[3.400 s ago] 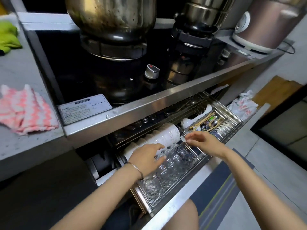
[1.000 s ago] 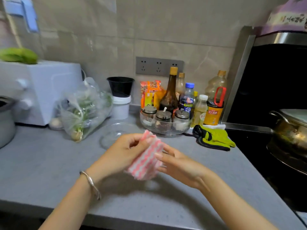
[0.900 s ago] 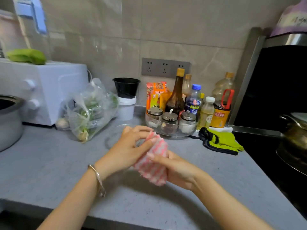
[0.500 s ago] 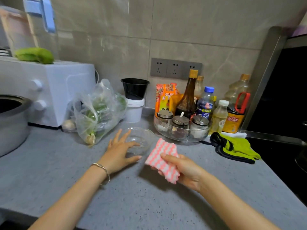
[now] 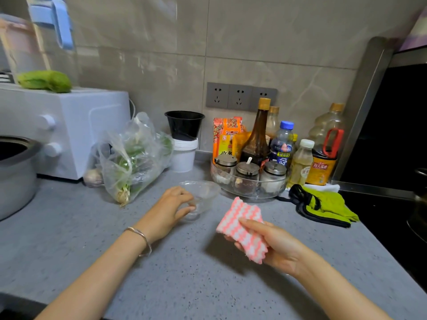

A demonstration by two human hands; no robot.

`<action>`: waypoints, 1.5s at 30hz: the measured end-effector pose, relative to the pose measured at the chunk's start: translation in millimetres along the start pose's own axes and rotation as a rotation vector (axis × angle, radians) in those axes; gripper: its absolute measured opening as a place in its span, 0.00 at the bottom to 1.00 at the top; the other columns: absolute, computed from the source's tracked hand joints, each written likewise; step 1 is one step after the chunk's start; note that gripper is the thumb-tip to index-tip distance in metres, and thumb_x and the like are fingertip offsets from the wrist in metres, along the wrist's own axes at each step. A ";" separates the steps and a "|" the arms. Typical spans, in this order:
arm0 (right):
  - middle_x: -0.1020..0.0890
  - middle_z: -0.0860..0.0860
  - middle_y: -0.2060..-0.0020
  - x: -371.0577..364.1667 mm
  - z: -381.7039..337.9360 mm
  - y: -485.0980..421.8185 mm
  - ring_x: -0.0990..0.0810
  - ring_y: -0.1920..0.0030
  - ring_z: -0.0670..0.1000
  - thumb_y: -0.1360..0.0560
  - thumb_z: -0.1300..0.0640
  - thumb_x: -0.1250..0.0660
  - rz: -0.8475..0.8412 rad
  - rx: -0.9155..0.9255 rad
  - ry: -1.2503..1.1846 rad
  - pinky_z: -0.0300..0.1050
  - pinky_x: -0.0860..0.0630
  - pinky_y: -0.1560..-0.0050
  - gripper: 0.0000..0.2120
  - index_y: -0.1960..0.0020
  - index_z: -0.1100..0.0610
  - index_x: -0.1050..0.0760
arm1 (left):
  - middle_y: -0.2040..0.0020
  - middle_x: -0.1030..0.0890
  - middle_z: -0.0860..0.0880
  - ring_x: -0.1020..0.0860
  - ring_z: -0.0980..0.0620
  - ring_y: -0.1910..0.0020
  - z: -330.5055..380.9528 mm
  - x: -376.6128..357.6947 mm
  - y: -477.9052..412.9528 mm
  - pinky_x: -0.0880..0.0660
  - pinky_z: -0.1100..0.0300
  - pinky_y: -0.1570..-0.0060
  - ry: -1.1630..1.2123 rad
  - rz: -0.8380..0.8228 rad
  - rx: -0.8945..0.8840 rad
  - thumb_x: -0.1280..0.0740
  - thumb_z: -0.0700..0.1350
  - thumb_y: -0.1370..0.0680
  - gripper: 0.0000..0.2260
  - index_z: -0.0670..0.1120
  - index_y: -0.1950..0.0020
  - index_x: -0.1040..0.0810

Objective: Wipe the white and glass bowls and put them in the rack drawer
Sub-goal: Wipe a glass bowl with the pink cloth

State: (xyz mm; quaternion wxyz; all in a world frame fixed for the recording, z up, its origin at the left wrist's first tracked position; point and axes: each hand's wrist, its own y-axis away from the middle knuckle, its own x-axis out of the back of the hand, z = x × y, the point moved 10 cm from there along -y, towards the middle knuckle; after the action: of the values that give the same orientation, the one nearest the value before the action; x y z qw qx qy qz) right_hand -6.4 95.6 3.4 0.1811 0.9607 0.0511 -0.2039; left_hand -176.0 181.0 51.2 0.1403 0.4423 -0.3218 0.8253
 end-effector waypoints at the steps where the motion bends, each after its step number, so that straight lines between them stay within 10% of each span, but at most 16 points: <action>1: 0.17 0.65 0.52 7.4 -2.6 6.2 0.15 0.61 0.56 0.27 0.63 0.33 0.018 0.002 -0.004 0.43 0.18 0.65 0.13 0.46 0.69 0.24 | 0.46 0.25 0.52 0.30 0.56 0.43 9.8 4.8 0.6 0.39 0.73 0.43 0.050 0.031 -0.018 0.46 0.64 0.26 0.25 0.48 0.48 0.21; 10: 0.16 0.62 0.53 89.8 -61.6 88.6 0.15 0.63 0.53 0.23 0.58 0.38 0.215 0.264 -0.074 0.40 0.20 0.69 0.13 0.44 0.65 0.24 | 0.57 0.18 0.56 0.22 0.66 0.55 116.2 9.5 -17.4 0.31 0.75 0.51 0.775 0.199 0.022 0.40 0.47 0.21 0.07 0.50 0.54 0.24; 15: 0.16 0.53 0.59 118.8 -103.6 137.1 0.18 0.63 0.47 0.37 0.41 0.25 0.289 0.514 -0.018 0.40 0.23 0.66 0.30 0.45 0.61 0.23 | 0.63 0.22 0.52 0.22 0.62 0.66 163.6 -19.0 -28.8 0.25 0.70 0.61 1.060 0.202 0.077 0.42 0.40 0.19 0.08 0.44 0.54 0.24; 21: 0.18 0.49 0.48 115.7 -129.6 167.5 0.22 0.42 0.53 0.18 0.44 0.48 0.479 0.686 0.329 0.57 0.30 0.37 0.21 0.41 0.56 0.23 | 0.67 0.22 0.55 0.25 0.63 0.72 213.3 -58.8 -37.0 0.30 0.70 0.68 1.093 0.193 0.141 0.42 0.43 0.18 0.11 0.47 0.57 0.23; 29: 0.32 0.36 0.32 98.2 -131.0 185.0 0.36 0.32 0.40 0.23 0.35 0.49 0.599 0.972 1.155 0.40 0.39 0.30 0.22 0.30 0.33 0.42 | 0.74 0.22 0.57 0.27 0.62 0.77 260.7 -76.8 -31.6 0.32 0.70 0.74 1.121 0.238 0.169 0.44 0.44 0.17 0.13 0.46 0.58 0.24; 36: 0.28 0.36 0.37 112.2 -130.5 189.8 0.27 0.36 0.42 0.17 0.49 0.49 0.552 0.907 0.711 0.34 0.30 0.37 0.16 0.31 0.41 0.33 | 0.74 0.23 0.54 0.27 0.59 0.77 275.9 -72.3 -6.4 0.32 0.69 0.74 1.135 0.310 0.225 0.50 0.52 0.18 0.24 0.45 0.64 0.21; 42: 0.36 0.39 0.27 63.4 -105.2 209.5 0.42 0.27 0.39 0.22 0.40 0.49 0.692 1.128 1.227 0.38 0.43 0.29 0.20 0.30 0.33 0.41 | 0.71 0.18 0.48 0.19 0.54 0.71 275.0 -63.5 8.1 0.27 0.62 0.70 1.044 0.406 0.215 0.54 0.66 0.26 0.32 0.46 0.66 0.18; 45: 0.28 0.37 0.33 72.7 -113.9 212.9 0.33 0.32 0.35 0.18 0.45 0.47 0.585 1.117 0.990 0.34 0.37 0.31 0.15 0.33 0.36 0.33 | 0.76 0.22 0.50 0.25 0.57 0.78 279.0 -58.9 18.1 0.31 0.67 0.75 1.057 0.422 0.235 0.52 0.64 0.26 0.30 0.46 0.69 0.20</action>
State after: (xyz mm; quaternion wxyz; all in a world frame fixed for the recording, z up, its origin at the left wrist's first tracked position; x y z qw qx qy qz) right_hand 139.0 -58.4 140.1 -0.3241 0.8630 -0.2379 0.3060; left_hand 26.7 -12.3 107.6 0.0641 -0.0911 -0.1953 0.9744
